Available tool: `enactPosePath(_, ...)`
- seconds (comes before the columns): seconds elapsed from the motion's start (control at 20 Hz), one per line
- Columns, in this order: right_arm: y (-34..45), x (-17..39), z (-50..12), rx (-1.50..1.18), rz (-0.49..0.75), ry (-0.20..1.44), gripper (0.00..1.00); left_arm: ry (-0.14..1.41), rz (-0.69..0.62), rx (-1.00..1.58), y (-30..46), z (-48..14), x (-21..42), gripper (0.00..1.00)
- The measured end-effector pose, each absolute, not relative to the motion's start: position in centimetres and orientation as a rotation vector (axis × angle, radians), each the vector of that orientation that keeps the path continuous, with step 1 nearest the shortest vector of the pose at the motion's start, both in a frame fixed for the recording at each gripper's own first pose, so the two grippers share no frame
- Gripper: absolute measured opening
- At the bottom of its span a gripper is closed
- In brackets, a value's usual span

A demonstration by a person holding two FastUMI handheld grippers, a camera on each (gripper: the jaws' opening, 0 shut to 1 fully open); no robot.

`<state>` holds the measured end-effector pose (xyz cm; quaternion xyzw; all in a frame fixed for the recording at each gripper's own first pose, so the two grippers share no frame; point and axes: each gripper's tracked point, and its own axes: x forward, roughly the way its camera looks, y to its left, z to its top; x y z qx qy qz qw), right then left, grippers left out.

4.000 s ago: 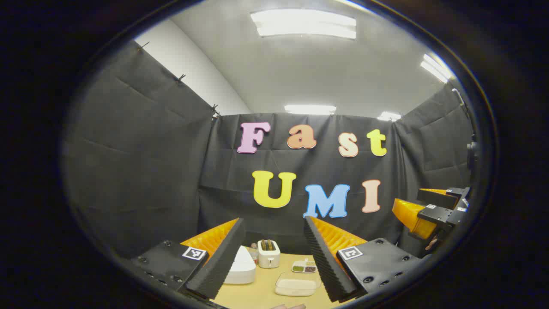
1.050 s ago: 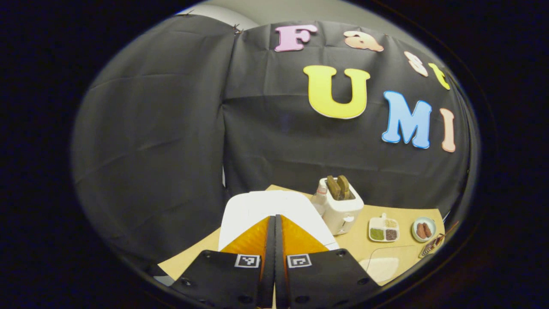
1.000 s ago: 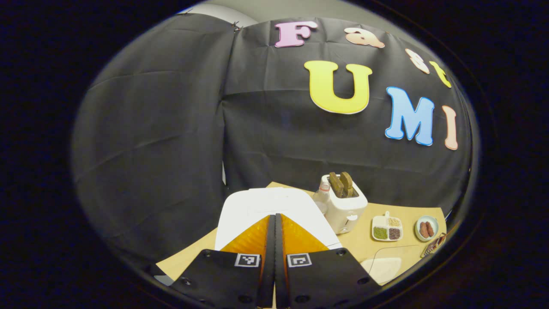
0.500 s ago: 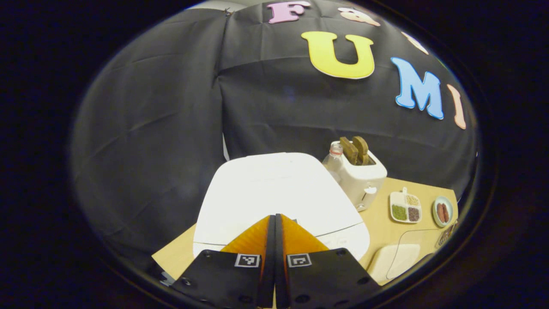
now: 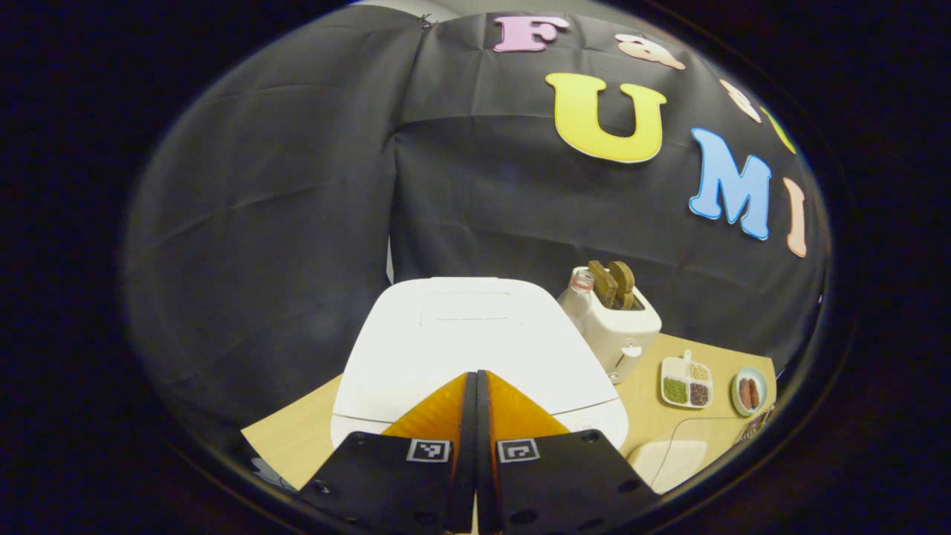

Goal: Close the left gripper, press the button to open the rice cooker; take a wooden spoon from the chopstick holder with the right hand, scoop a spoonful of rice and pour it into the rice cooker, then put the wooden spoon back into the chopstick holder.

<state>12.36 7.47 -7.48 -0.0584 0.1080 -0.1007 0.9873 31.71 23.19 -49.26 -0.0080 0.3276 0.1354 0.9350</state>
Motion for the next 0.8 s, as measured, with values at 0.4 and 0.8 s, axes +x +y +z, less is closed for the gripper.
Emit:
enactPosePath(0.4, 8.0, 10.8, -6.8, -0.128, -0.197, 0.207, 0.97, 0.627, 0.284, -0.027, 23.5, -45.9, 32.6, 0.10)
enactPosePath(0.8, 8.4, 10.0, -6.6, -0.124, -0.180, 0.198, 0.97, 0.374, 0.262, -0.023, 24.3, -36.8, 36.6, 0.10)
